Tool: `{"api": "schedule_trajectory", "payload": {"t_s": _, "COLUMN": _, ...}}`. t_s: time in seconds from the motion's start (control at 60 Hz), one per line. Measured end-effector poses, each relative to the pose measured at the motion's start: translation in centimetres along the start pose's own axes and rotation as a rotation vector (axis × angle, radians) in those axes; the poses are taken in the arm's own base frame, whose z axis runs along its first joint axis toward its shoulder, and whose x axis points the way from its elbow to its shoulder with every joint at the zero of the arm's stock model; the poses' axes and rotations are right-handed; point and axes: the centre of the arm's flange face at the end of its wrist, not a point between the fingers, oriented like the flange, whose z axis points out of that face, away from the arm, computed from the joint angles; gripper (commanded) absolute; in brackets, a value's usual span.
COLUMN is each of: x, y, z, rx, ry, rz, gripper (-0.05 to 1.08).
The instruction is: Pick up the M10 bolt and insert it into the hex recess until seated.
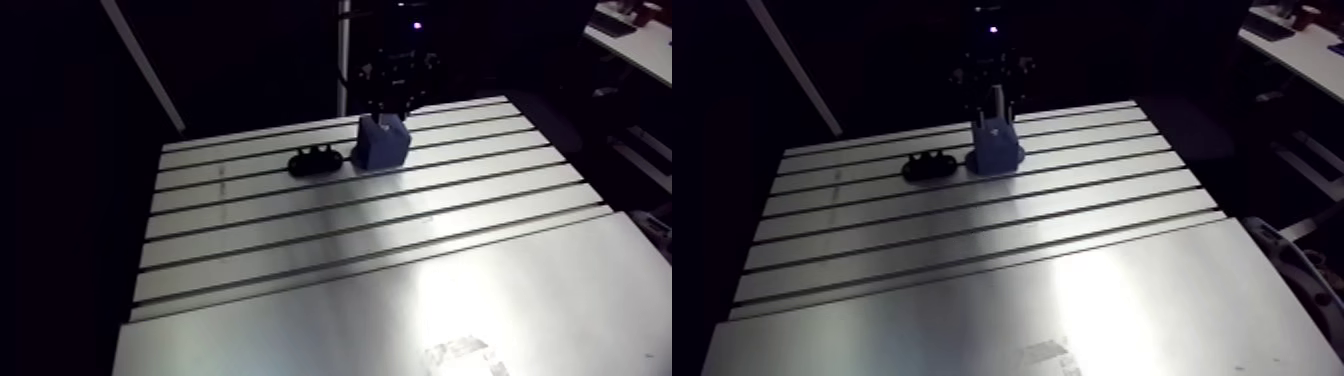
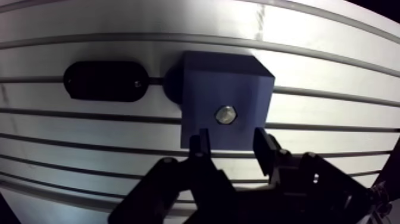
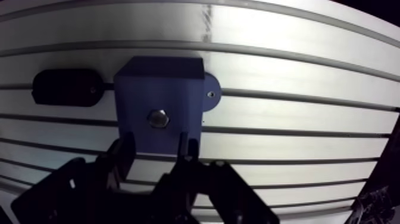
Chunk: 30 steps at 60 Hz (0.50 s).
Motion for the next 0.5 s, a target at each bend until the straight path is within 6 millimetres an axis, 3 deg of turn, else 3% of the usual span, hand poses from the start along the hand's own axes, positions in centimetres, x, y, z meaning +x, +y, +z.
{"api": "schedule_trajectory", "payload": {"t_s": 0.5, "x": -0.9, "y": -0.2, "z": -2.1, "rx": 0.012, "ry": -0.024, "rz": 0.014, "gripper": 0.01}}
